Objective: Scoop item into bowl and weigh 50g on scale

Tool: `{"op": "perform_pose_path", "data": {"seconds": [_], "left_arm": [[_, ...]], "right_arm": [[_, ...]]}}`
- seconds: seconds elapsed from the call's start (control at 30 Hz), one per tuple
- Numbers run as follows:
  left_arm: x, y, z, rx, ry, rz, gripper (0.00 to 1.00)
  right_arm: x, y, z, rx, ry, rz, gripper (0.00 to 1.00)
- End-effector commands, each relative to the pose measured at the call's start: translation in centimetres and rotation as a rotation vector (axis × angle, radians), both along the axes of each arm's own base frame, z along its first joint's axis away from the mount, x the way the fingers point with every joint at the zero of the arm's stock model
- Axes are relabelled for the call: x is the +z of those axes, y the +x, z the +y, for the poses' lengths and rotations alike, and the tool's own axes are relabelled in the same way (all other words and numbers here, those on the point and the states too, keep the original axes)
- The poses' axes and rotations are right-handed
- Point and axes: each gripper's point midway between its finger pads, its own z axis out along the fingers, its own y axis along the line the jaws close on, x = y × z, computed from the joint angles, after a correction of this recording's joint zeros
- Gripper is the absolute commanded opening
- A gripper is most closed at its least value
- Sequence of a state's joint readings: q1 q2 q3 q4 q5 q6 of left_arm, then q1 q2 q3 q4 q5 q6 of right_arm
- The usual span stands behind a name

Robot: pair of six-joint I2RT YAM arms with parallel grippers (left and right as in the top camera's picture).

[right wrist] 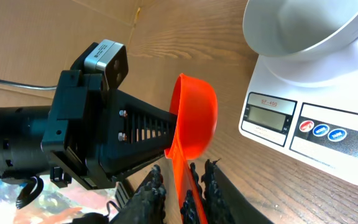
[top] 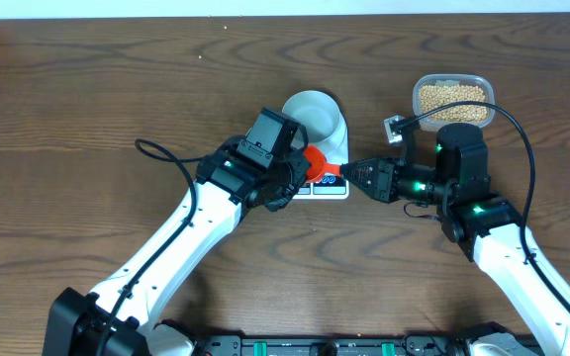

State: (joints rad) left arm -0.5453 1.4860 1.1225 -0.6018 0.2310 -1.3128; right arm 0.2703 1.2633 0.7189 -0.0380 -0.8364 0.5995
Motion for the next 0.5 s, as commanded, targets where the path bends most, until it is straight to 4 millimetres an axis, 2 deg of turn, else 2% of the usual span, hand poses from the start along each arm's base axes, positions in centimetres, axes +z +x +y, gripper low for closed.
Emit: {"op": "perform_pose_path", "data": {"seconds": [0.0,0.37,0.47], "left_arm": [[-0.20,-0.01,0.00,0.008,0.003,0.008,0.07],[-0.20,0.00,0.02,0.008,0.003,0.008,0.08],[-0.25,0.18,0.29,0.018,0.017,-0.001,0.34]], "right_arm": [[0.52,0.22,0.29,0.003,0.006,-0.001,0.19],[0.58,0.26,0.30,0.003,0.007,-0.005,0.01],[0.63,0.30,0.30,0.003,0.007,-0.009,0.01]]}}
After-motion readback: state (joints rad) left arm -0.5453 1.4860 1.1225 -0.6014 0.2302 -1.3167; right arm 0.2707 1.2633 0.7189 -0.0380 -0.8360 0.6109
